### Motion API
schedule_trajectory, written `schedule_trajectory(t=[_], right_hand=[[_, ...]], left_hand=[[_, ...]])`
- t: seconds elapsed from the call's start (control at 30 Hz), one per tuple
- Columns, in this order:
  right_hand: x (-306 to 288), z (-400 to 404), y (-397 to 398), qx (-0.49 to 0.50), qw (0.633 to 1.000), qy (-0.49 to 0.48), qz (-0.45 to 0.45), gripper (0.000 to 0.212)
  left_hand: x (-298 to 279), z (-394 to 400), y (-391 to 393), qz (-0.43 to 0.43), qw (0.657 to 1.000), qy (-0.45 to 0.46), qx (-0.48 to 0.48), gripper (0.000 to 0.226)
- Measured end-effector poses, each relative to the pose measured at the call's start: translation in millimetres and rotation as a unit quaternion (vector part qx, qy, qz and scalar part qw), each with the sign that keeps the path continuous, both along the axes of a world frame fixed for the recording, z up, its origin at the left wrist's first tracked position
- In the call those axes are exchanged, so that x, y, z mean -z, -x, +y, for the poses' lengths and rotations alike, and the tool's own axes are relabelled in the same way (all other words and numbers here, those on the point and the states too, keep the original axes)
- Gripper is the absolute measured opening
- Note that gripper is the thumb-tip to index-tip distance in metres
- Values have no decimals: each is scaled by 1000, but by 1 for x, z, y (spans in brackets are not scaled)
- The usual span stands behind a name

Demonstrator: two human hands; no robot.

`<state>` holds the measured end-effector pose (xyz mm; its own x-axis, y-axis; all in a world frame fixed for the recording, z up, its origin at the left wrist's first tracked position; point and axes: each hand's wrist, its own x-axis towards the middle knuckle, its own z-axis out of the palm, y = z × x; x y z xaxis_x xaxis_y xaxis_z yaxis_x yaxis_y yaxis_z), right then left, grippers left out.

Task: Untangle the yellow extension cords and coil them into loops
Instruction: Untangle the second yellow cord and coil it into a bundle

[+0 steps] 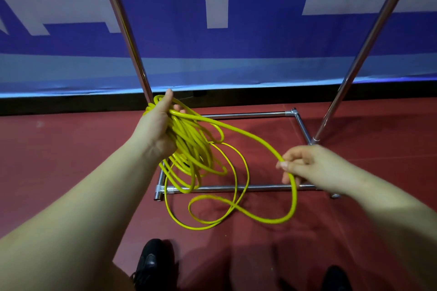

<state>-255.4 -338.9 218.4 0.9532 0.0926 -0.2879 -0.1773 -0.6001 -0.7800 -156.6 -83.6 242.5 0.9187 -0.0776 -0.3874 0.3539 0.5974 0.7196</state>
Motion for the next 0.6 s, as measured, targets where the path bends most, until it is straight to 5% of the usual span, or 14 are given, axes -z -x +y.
schedule_trajectory(t=[0.23,0.6], right_hand=[[-23,0,5,152,961,-219,68,15],[-50,2,-10,342,773,-527,84,20]], left_hand=[[11,-1,3,-96,980,-171,45,23],[14,-32,22,-186,916,-335,118,19]])
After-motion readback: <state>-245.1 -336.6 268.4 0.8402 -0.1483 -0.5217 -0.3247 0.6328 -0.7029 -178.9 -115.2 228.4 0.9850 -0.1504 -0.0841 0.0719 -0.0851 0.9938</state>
